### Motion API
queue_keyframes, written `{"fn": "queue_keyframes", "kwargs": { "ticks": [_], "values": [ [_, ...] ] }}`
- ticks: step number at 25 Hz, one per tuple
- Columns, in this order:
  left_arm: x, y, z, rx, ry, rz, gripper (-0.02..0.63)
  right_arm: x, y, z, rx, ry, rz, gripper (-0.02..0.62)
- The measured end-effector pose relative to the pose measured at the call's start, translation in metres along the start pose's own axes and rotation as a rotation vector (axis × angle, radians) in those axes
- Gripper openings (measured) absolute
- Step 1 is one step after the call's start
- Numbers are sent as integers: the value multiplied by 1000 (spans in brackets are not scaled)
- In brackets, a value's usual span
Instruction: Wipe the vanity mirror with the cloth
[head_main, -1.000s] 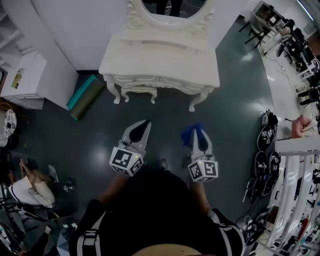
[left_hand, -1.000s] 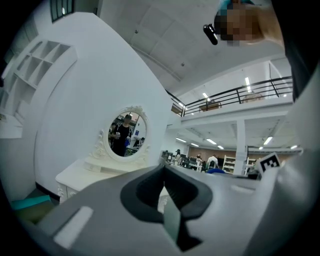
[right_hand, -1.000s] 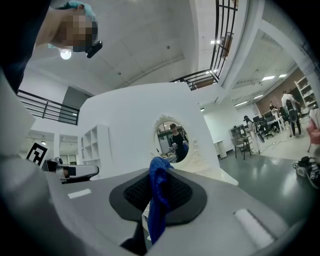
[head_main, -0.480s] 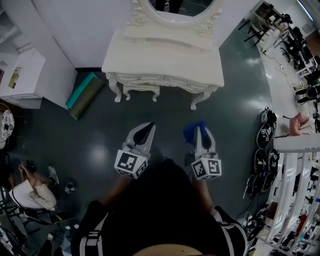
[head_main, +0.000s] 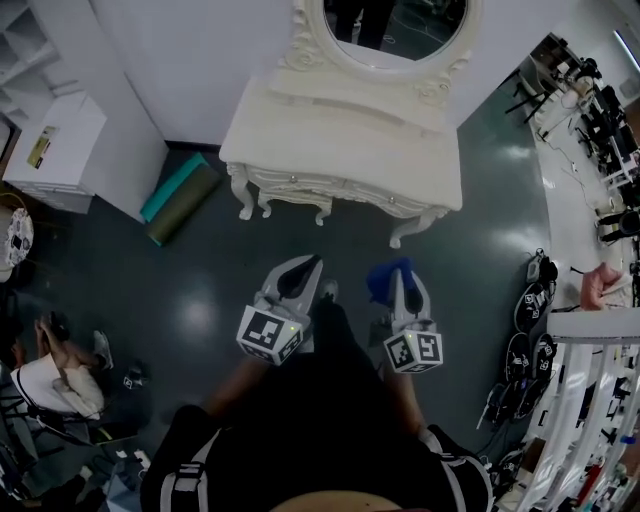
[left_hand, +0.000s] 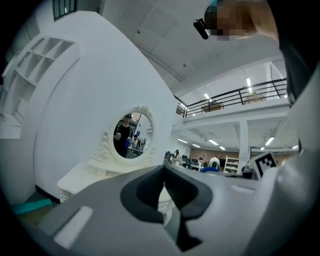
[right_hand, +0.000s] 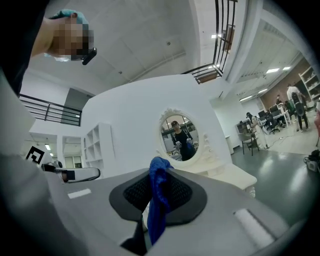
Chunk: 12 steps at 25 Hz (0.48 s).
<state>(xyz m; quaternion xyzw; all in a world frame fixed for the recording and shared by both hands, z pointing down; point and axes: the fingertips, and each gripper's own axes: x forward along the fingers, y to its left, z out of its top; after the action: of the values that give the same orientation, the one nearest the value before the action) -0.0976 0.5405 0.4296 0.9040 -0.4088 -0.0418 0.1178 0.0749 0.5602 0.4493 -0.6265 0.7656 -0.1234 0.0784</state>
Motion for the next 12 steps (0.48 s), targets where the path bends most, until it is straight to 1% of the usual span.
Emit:
{"fn": "queue_keyframes", "kwargs": {
  "ticks": [5,9,12],
  "values": [
    [51,12,10,40,-19,22,9,47,-28,11,24,-22,31,41],
    [101,23,15,22,-27,33,9,88,-54,26,8,-28,49,41],
    [140,28,18,30,-37,40,9,116,-77,39,7,-35,63,41]
  ]
}}
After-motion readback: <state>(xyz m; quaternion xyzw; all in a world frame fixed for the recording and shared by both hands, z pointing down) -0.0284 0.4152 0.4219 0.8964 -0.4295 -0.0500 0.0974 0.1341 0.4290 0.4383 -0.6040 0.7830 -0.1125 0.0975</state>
